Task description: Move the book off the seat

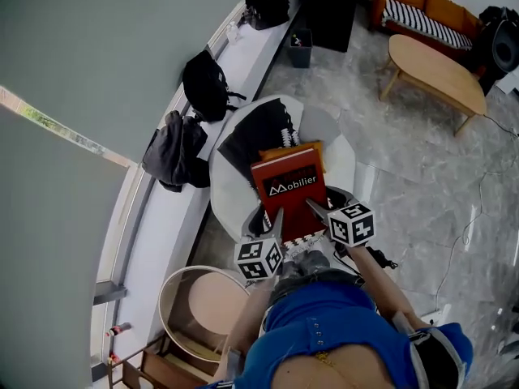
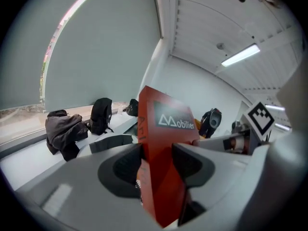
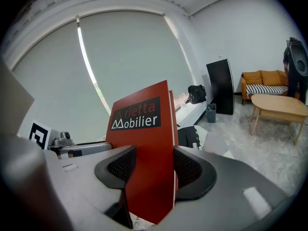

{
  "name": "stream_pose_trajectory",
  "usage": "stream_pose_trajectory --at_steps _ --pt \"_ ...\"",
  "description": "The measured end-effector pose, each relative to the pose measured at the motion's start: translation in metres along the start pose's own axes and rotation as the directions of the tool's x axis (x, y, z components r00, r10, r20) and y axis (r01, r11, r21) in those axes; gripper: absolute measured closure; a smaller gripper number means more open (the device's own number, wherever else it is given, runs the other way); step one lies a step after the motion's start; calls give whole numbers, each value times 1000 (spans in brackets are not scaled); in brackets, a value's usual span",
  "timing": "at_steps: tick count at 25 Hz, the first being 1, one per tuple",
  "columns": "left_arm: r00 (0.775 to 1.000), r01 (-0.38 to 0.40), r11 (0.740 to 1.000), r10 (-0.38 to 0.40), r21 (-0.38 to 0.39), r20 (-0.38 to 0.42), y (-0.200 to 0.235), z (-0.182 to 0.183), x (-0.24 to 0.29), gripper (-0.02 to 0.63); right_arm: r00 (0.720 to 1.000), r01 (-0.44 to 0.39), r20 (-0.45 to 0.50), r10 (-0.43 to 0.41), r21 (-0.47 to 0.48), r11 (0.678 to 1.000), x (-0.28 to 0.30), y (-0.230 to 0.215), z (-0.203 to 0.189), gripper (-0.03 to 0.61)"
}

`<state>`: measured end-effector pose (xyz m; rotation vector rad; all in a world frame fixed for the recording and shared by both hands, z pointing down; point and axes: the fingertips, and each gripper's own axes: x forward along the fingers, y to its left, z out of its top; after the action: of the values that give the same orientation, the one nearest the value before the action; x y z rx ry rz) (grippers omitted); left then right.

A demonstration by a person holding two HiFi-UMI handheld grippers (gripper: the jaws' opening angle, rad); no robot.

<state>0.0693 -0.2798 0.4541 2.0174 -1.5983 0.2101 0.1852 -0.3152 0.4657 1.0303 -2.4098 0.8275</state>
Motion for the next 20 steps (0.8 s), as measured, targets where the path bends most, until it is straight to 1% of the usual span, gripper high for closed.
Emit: stream_pose_trajectory --at_steps 3,8,11,20 --pt "1000 4 1000 -4 -16 5 -12 1 -13 422 1000 1 0 -1 -21 1000 -18 6 1 346" --pt "1000 -5 1000 5 -23 9 -18 6 -23 422 1000 -14 -8 14 8 1000 -26 11 2 351" --pt "1000 -1 999 2 -36 13 -22 3 -29 422 1000 -17 -2 17 1 1000 -34 13 -1 350" --pt "999 -32 999 33 -43 24 -21 -1 -39 422 999 -35 -4 35 -15 999 -35 19 -5 345"
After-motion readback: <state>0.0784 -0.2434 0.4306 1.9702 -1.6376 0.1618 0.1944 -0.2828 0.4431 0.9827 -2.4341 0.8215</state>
